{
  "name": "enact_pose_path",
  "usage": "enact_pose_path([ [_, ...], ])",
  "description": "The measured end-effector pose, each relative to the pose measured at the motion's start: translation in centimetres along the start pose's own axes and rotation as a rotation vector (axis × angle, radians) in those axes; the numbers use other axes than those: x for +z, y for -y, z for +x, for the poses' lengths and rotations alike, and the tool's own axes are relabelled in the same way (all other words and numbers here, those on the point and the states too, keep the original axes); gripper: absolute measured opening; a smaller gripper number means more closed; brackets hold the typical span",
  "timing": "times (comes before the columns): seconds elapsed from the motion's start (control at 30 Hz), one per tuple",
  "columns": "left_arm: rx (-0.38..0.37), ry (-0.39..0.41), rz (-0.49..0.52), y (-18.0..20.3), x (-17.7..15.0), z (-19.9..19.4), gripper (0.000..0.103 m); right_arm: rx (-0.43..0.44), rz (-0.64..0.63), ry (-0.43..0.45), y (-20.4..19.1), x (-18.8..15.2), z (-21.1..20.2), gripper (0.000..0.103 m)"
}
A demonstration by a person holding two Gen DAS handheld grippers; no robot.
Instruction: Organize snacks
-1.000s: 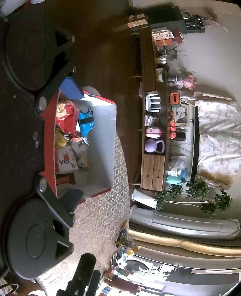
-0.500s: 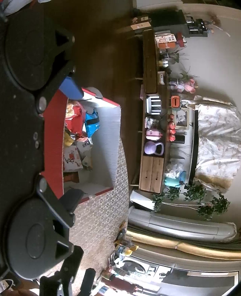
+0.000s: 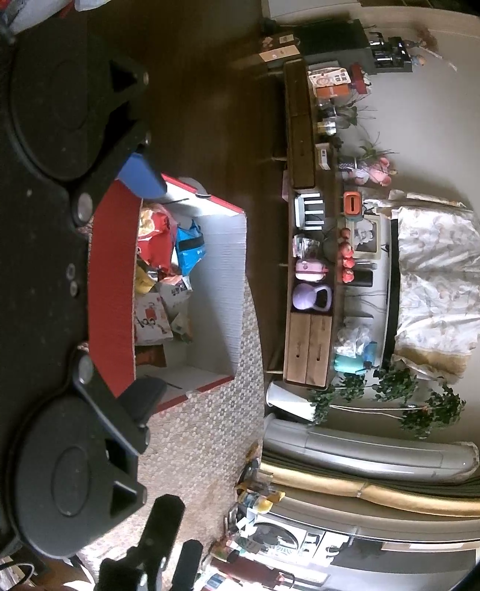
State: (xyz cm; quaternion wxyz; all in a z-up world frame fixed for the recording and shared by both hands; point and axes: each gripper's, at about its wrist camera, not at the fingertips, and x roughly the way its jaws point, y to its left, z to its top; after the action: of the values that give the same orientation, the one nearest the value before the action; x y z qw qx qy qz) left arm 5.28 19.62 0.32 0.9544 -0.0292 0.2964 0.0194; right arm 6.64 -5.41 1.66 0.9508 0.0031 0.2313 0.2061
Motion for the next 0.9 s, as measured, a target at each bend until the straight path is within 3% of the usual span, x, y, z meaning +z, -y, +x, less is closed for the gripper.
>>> enact_pose_path([
  [0.63,0.022,-0.002,0.017,0.5,0.0,-1.0,0.103,0.004,-0.002,-0.041,-1.1,0.3,0.1,0.103],
  [0.9,0.025,0.012,-0.003,-0.1,0.2,-1.8,0.103,-0.038,-0.001,-0.101,-1.8,0.5,0.9,0.103],
])
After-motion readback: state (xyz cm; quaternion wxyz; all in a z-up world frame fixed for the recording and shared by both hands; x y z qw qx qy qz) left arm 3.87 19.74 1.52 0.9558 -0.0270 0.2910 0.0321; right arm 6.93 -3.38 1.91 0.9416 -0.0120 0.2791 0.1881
